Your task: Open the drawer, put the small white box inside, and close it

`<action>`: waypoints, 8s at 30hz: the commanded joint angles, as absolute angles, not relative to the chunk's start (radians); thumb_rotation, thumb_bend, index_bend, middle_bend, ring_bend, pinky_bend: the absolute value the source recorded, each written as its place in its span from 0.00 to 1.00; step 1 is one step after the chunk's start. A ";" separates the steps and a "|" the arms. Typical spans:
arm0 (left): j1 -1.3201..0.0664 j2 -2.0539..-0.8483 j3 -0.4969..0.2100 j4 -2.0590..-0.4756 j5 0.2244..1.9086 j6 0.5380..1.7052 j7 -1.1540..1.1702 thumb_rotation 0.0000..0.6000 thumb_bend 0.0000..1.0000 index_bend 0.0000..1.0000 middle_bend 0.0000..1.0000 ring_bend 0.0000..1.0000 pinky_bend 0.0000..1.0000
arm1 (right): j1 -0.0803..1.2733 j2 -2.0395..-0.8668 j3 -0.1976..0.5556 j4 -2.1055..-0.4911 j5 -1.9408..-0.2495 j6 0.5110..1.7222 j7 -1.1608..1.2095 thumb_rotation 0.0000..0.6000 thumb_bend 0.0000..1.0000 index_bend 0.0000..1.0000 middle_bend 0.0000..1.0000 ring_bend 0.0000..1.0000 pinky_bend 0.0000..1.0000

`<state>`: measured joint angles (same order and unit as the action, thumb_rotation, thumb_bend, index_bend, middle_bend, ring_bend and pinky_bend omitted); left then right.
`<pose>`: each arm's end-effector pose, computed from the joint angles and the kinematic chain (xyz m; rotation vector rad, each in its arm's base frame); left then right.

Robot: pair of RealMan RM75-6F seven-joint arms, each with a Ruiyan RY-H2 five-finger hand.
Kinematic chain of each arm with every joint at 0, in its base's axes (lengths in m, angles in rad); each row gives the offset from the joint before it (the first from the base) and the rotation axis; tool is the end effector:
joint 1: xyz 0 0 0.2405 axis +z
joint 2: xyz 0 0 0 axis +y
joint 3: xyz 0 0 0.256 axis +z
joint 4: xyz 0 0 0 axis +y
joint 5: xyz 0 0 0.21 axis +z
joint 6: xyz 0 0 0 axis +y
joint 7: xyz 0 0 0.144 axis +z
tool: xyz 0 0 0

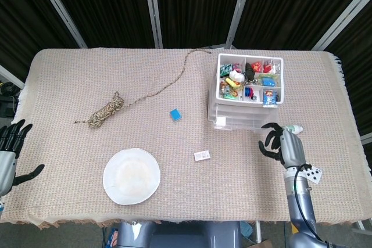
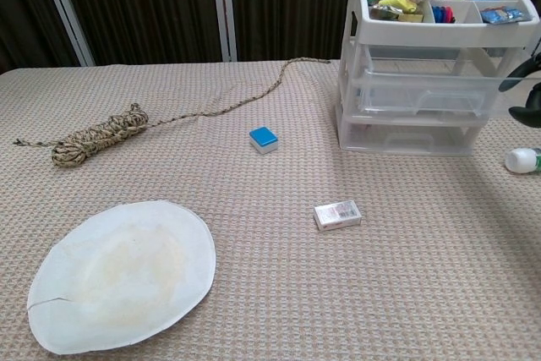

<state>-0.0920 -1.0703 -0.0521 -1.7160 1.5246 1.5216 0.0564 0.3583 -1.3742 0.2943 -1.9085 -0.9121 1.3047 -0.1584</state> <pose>-0.2871 0.1819 0.1690 -1.3934 -0.8590 -0.9512 -0.2099 -0.2720 0.0754 1.0827 -1.4539 1.1223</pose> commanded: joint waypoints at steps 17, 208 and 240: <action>-0.089 -1.067 -0.055 -1.719 1.526 1.531 0.050 1.00 0.21 0.06 0.00 0.00 0.00 | 0.320 -1.359 0.253 -1.943 -1.026 1.365 -0.147 1.00 0.13 0.18 0.63 0.64 0.57; -0.083 -1.030 -0.064 -1.755 1.538 1.549 -0.004 1.00 0.22 0.06 0.00 0.00 0.00 | 0.433 -1.469 0.332 -1.811 -1.224 1.527 -0.487 1.00 0.17 0.41 0.72 0.72 0.56; -0.082 -1.032 -0.067 -1.755 1.533 1.552 -0.001 1.00 0.22 0.07 0.00 0.00 0.00 | 0.314 -1.624 0.059 -1.602 -1.438 1.525 -0.333 1.00 0.17 0.51 0.41 0.33 0.50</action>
<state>-0.0814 -1.0314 -0.0675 -1.7549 1.5319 1.5520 -0.0019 0.3243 -1.6090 0.0717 -1.6232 -1.4320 1.5233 -0.3455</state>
